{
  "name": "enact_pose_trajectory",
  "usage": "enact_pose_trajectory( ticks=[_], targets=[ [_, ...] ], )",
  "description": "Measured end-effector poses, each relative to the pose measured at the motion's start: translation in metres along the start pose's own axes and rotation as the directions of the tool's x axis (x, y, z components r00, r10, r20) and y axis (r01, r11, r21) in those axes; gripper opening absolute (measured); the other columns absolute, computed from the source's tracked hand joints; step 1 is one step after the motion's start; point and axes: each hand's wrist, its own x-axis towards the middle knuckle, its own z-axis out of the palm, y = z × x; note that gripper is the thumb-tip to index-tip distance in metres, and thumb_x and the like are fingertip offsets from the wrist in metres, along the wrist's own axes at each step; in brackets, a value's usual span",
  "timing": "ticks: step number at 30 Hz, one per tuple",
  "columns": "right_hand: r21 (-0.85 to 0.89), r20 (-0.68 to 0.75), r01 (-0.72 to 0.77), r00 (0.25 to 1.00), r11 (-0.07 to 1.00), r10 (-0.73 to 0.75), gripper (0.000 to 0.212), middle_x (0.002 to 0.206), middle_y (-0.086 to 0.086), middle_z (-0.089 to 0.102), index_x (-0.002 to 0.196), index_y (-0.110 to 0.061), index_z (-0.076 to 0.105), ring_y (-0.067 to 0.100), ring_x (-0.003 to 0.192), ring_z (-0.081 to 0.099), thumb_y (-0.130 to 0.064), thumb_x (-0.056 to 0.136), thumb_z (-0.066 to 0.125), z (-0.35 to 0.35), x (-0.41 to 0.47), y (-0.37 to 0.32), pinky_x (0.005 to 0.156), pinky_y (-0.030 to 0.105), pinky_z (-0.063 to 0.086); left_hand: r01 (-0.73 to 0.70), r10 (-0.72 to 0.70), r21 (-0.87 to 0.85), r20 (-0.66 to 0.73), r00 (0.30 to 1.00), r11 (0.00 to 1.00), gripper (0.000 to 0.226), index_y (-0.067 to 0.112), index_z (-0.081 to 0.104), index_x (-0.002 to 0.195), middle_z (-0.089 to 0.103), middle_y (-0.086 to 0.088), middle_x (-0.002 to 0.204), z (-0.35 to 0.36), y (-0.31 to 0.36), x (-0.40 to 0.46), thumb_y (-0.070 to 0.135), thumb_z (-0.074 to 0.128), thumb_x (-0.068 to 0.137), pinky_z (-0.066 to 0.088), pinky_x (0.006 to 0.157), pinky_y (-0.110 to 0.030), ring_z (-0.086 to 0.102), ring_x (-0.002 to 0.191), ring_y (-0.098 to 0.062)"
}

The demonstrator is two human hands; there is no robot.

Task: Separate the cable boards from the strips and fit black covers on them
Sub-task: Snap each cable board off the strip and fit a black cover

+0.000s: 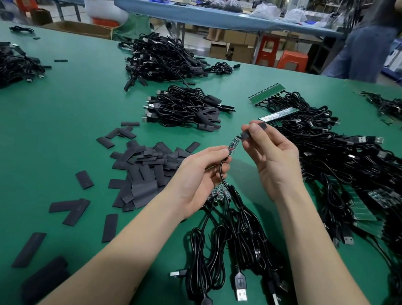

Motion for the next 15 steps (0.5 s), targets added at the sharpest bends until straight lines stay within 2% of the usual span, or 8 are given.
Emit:
enact_pose_trajectory(
  ticks=[5, 11, 15],
  targets=[
    [-0.069, 0.021, 0.014, 1.000, 0.997, -0.012, 0.013, 0.087, 0.006, 0.077, 0.086, -0.013, 0.078, 0.012, 0.077, 0.072, -0.016, 0.073, 0.079, -0.0011, -0.0012, -0.0037, 0.073, 0.020, 0.056, 0.001, -0.001, 0.011, 0.010, 1.000, 1.000, 0.009, 0.007, 0.064, 0.102, 0.063, 0.002, 0.073, -0.0011, -0.0005, 0.0005, 0.008, 0.056, 0.097, 0.043, 0.058, -0.017, 0.053, 0.060, -0.008],
    [-0.093, 0.042, 0.024, 0.999, 0.995, -0.020, 0.012, 0.086, 0.006, 0.077, 0.081, -0.016, 0.081, 0.012, 0.078, 0.071, -0.019, 0.070, 0.081, -0.0009, -0.0035, -0.0062, 0.073, 0.020, 0.056, 0.002, -0.003, 0.021, 0.017, 1.000, 1.000, 0.009, 0.007, 0.064, 0.102, 0.062, 0.002, 0.072, -0.0014, -0.0006, 0.0004, 0.007, 0.056, 0.097, 0.042, 0.058, -0.017, 0.052, 0.059, -0.007],
    [-0.122, 0.123, -0.034, 0.991, 0.992, 0.049, 0.010, 0.090, 0.005, 0.078, 0.083, -0.018, 0.082, 0.011, 0.081, 0.071, -0.018, 0.074, 0.077, -0.0048, -0.0043, -0.0099, 0.073, 0.019, 0.056, 0.007, -0.007, 0.017, 0.027, 1.000, 1.000, 0.008, 0.007, 0.066, 0.098, 0.062, 0.002, 0.072, -0.0023, -0.0011, 0.0001, 0.007, 0.059, 0.095, 0.043, 0.057, -0.017, 0.052, 0.058, -0.007]
  ],
)
